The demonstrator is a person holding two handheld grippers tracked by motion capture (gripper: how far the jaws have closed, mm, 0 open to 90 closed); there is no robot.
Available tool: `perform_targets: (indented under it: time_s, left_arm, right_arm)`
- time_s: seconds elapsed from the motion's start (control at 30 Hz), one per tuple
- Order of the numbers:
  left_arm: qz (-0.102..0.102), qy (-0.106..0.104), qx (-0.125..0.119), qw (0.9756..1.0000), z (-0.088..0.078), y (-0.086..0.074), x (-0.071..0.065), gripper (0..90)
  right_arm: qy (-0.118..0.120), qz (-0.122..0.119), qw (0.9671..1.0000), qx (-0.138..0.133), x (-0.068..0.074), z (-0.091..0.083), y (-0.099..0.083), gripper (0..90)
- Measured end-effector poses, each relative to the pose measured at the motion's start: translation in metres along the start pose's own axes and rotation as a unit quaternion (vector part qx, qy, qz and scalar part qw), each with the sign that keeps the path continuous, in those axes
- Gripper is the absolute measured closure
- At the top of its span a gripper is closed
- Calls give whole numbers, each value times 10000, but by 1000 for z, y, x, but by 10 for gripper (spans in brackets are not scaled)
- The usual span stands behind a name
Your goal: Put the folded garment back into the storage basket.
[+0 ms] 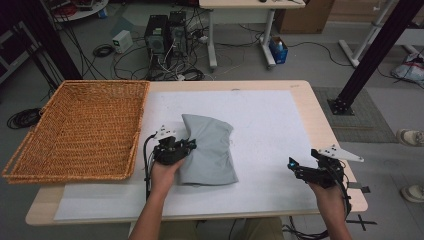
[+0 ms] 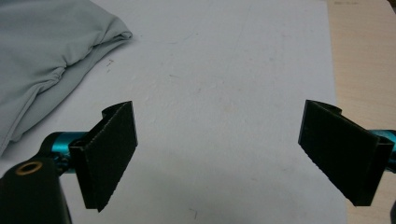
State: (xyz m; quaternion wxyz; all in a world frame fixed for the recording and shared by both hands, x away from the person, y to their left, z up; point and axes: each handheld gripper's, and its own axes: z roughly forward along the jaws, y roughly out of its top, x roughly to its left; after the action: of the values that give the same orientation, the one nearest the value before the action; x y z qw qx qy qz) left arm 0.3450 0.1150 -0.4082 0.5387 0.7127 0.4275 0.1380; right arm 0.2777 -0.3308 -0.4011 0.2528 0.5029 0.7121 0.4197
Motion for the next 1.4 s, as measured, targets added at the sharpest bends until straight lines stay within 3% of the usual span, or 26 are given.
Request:
perform_targets:
  time_s: [0.03,0.27,0.57,0.67,0.77,0.8,0.83,0.97,1.13,1.4]
  left_arm:
    - [149,-137,-100,9997,-1,10,-6,797]
    - [670,-427,-364,9962,-10,38,-19,799]
    - [1082,-645,-682,9897,-26,67,-28,800]
    - [1133,-723,-783,9878,-30,74,-31,800]
    - [1348,-898,-979,9819,-38,87,-39,801]
    - [1348,-898,-979,9819,-38,87,-39,801]
    - [1482,-1008,-1097,9777,-42,94,-44,800]
    - [1679,-1218,-1311,9694,-49,107,-45,800]
    - [1740,-1460,-1584,9609,-64,121,-40,800]
    - [1853,-1363,-1844,9556,-96,142,-21,800]
  right_arm:
    - [19,30,10000,-33,0,-1,-1,116]
    - [0,88,9999,-54,-4,-4,-2,116]
    - [18,110,9999,-74,-6,-5,-2,116]
    - [23,130,9999,-66,-6,-4,-3,116]
    - [24,120,9999,-70,-6,-5,-2,116]
    - [26,132,9999,-80,-6,-5,-2,116]
    - [24,129,9999,-85,-6,-5,-2,116]
    - [20,136,9999,-103,-7,-6,-2,116]
    - [2,154,9998,-132,-8,-8,-1,116]
    - [-18,160,9998,-139,-9,-9,0,116]
